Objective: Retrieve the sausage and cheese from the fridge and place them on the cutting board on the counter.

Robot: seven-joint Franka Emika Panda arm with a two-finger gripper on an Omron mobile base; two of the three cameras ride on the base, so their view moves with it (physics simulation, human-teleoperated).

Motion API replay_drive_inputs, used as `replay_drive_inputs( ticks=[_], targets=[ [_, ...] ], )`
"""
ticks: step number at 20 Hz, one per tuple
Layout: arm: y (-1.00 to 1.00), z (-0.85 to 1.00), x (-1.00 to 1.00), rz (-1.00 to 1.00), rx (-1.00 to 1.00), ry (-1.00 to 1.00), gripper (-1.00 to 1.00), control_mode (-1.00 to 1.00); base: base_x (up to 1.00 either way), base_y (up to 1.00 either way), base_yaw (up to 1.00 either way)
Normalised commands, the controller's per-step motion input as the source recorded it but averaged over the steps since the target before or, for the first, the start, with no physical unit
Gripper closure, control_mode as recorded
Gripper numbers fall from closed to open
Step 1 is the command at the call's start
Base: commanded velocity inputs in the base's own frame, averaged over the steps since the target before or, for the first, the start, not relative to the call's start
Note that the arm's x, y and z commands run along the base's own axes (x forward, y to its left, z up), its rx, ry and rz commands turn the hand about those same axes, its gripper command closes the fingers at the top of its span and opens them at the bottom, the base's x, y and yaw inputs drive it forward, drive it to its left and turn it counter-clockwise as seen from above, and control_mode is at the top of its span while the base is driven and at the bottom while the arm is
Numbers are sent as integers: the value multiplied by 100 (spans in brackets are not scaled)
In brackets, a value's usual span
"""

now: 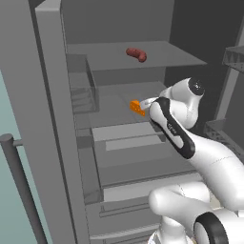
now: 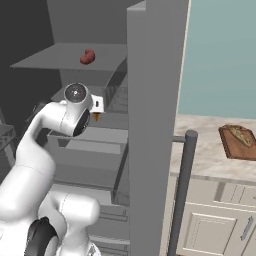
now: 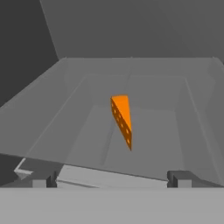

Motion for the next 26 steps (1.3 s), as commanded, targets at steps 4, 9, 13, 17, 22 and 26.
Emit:
replay_drive_inputs(
  ticks=[4, 9, 13, 17, 22, 26],
  targets=[
    [0, -5, 43, 0, 0, 1, -100, -100, 0, 0, 0],
    [13, -11, 38, 0, 0, 6, -100, -100, 0, 0, 0],
    [23, -19, 32, 1, 0, 0, -100, -100, 0, 0, 0],
    [16, -26, 28, 1, 0, 1, -100, -100, 0, 0, 0],
    [0, -9, 35, 2, 0, 0, -100, -100, 0, 0, 0],
    [0, -6, 18, 2, -1, 0, -100, -100, 0, 0, 0]
  ],
)
